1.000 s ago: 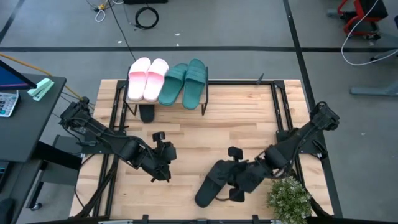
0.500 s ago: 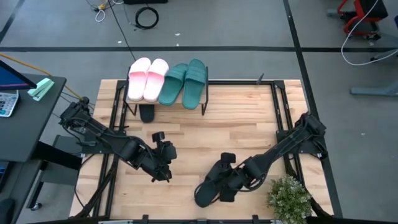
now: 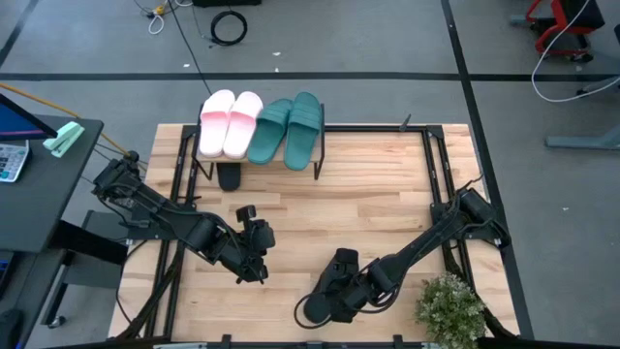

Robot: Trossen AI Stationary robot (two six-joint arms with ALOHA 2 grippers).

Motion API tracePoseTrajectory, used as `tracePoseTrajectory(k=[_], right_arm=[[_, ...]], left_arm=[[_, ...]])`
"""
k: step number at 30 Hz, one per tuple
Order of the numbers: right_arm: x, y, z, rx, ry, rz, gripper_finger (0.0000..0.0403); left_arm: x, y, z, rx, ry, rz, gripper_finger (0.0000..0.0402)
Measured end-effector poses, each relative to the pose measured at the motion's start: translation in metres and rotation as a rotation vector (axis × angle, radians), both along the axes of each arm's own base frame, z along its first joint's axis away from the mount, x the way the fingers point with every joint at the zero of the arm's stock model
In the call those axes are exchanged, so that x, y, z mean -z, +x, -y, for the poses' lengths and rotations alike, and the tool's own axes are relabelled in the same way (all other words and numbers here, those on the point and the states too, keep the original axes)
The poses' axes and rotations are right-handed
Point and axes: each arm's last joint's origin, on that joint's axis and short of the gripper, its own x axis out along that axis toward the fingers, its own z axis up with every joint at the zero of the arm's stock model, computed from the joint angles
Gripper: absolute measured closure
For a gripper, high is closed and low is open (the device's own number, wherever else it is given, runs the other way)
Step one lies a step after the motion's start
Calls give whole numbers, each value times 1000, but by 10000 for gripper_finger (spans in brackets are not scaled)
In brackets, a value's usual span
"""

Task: Pick and place slides into the shelf
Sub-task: Put the black slide under the shelf

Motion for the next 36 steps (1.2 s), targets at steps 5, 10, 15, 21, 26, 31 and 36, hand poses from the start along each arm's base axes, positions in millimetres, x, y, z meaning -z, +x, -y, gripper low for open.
tracePoseTrajectory(k=[5, 10, 15, 21, 26, 31, 36], right_arm=[[8, 1, 2, 64, -52, 8, 217], [18, 1, 2, 69, -91, -25, 223], [29, 0, 0, 68, -124, -60, 225], [22, -9, 3, 128, -199, -46, 226], [21, -26, 13, 256, -244, -153, 234], [27, -42, 21, 365, -279, -271, 243], [35, -49, 27, 370, -350, -301, 250]], left_arm=[[0, 0, 0, 0, 0, 0, 381], [0, 0, 0, 0, 1, -1, 392], [0, 0, 0, 3, 3, -2, 389], [0, 0, 0, 5, 5, -3, 378], [0, 0, 0, 6, 5, -4, 386], [0, 0, 0, 6, 5, -4, 393], [0, 0, 0, 6, 5, -3, 385]])
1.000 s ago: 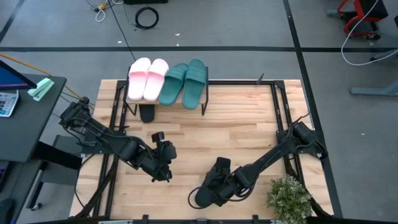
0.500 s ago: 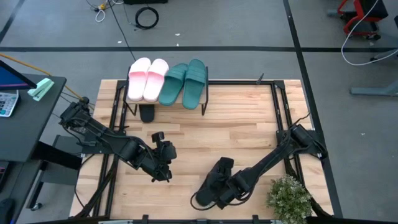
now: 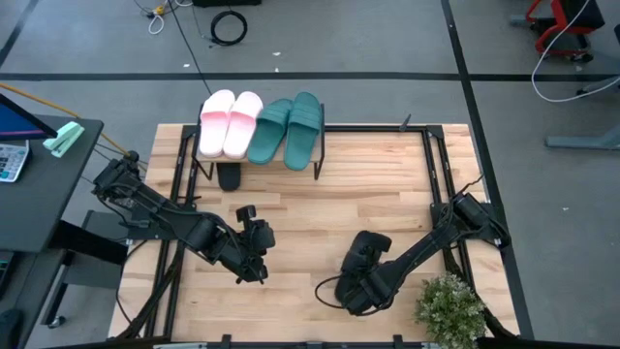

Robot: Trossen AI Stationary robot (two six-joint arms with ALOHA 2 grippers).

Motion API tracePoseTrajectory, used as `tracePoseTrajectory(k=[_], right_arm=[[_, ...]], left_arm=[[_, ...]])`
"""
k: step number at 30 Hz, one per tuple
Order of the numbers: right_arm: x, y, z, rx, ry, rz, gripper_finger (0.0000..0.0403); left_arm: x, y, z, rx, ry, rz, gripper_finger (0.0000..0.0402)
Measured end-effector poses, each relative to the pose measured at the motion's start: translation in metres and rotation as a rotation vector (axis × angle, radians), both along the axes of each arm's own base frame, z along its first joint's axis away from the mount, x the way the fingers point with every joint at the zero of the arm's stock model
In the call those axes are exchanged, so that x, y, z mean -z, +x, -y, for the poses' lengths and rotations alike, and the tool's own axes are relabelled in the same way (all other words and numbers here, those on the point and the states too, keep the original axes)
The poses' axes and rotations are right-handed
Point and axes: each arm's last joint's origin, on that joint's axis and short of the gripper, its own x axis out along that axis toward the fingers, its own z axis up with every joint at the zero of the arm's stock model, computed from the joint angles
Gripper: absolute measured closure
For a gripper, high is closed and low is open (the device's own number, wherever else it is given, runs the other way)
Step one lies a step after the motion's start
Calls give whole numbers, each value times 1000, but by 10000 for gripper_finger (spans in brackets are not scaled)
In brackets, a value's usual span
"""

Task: Pick and place slides into the shelf
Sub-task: Put the black slide under the shelf

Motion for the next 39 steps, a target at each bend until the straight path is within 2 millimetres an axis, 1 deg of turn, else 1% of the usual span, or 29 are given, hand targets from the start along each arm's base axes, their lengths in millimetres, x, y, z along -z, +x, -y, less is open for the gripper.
tracePoseTrajectory(k=[2, 4, 5, 7, 8, 10, 12, 14, 18, 21, 24, 27, 30, 33, 36, 39], right_arm=[[4, -2, 4, -8, -31, -9, 261], [8, -3, 8, -18, -49, -30, 288], [9, -3, 10, -15, -54, -31, 310], [9, -2, 12, -7, -69, -19, 366], [8, -1, 13, -13, -82, -15, 382], [8, 2, 12, -24, -106, 32, 386], [4, 11, 9, -41, -118, 120, 385], [-3, 22, 3, -115, -133, 202, 392], [-18, 54, -12, -332, -239, 385, 391], [-33, 82, -11, -481, -319, 473, 393], [-41, 106, 2, -576, -293, 534, 393], [-41, 121, 26, -584, -272, 539, 393], [-40, 132, 56, -535, -295, 515, 393], [-43, 143, 82, -532, -309, 531, 393], [-49, 153, 101, -555, -245, 615, 393], [-49, 160, 115, -587, -210, 656, 393]], left_arm=[[0, 0, 0, -1, 2, 1, 381], [0, 0, 0, -9, 14, 9, 380], [0, 0, -1, -14, 23, 15, 381], [-1, 0, -1, -19, 33, 21, 386], [-1, 0, -1, -20, 34, 22, 390], [-2, -1, 0, -16, 34, 26, 396], [-3, -4, 2, -7, 31, 31, 396], [-4, -5, 3, -1, 33, 33, 392], [-12, -13, 2, 1, 51, 44, 386], [-21, -19, -1, -27, 111, 62, 395], [-38, -30, -10, -100, 166, 86, 396], [-54, -40, -17, -155, 176, 88, 389], [-69, -47, -23, -176, 211, 79, 389], [-83, -54, -28, -183, 242, 79, 397], [-97, -55, -31, -195, 253, 120, 395], [-106, -56, -33, -184, 263, 142, 385]])
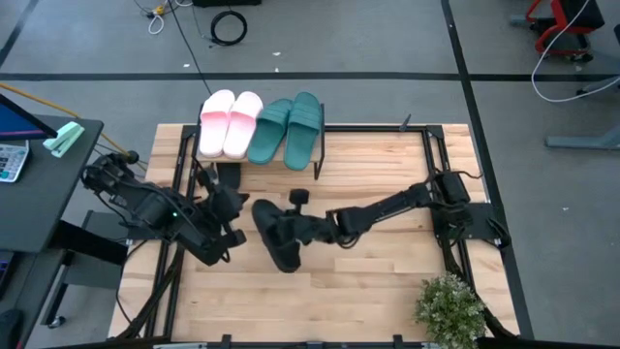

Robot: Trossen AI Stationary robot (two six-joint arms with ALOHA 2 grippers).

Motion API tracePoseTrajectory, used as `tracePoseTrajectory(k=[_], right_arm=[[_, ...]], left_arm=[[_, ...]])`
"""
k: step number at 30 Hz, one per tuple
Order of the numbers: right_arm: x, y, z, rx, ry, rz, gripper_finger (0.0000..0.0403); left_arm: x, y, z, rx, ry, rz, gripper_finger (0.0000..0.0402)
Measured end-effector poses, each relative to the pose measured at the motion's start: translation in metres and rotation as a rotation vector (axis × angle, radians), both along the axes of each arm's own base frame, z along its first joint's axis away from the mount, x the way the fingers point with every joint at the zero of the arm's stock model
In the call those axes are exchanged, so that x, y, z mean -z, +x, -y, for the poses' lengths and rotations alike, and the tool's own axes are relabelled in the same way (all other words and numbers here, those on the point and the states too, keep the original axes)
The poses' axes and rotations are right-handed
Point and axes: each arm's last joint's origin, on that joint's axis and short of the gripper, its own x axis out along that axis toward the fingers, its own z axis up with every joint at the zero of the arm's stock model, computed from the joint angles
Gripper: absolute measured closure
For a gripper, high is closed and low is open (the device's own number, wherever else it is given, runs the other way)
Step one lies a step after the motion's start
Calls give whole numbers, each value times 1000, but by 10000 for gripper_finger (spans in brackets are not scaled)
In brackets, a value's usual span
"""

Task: Pick and place slides into the shelf
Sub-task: Put the black slide under the shelf

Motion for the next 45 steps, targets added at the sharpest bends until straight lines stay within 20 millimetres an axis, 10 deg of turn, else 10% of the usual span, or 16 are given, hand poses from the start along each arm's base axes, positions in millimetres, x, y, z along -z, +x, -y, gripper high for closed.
tracePoseTrajectory(k=[23, 45], right_arm=[[47, 87, 136, 86, -56, -130, 392], [53, 89, 129, -17, -6, -171, 290]], left_arm=[[-5, -1, -2, -3, 71, 11, 395], [-5, -1, -2, -9, 64, 17, 394]])
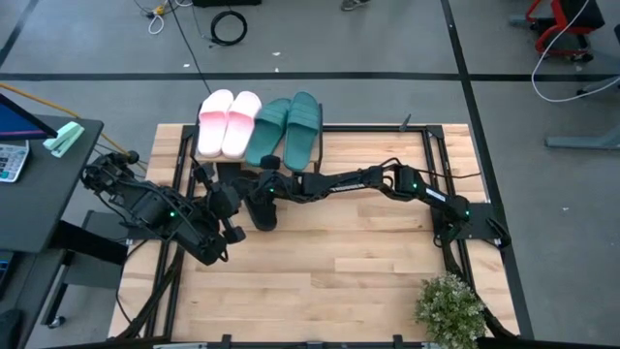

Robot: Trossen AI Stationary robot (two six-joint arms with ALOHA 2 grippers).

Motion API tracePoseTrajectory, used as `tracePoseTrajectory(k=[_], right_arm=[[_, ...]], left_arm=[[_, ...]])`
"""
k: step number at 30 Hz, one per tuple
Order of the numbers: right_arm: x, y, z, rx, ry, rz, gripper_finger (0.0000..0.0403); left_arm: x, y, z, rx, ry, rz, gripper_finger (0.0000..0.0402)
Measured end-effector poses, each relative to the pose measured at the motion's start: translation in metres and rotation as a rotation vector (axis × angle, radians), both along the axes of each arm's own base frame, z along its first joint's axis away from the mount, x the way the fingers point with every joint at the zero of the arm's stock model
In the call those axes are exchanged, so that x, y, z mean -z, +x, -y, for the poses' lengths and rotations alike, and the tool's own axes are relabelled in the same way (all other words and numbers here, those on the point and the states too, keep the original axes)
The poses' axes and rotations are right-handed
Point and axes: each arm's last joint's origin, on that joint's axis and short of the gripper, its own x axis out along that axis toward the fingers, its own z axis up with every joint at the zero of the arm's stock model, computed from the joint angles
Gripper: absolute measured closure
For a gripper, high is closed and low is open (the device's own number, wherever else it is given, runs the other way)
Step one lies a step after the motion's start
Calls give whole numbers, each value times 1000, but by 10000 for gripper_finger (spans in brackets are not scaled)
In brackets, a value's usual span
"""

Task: Pick and place slides into the shelf
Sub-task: Put the black slide under the shelf

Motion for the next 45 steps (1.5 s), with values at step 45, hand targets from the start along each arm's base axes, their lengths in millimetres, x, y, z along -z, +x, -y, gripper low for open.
tracePoseTrajectory(k=[45], right_arm=[[-6, -45, -205, 35, 289, -92, 400]], left_arm=[[35, -2, 11, -60, -96, -40, 397]])
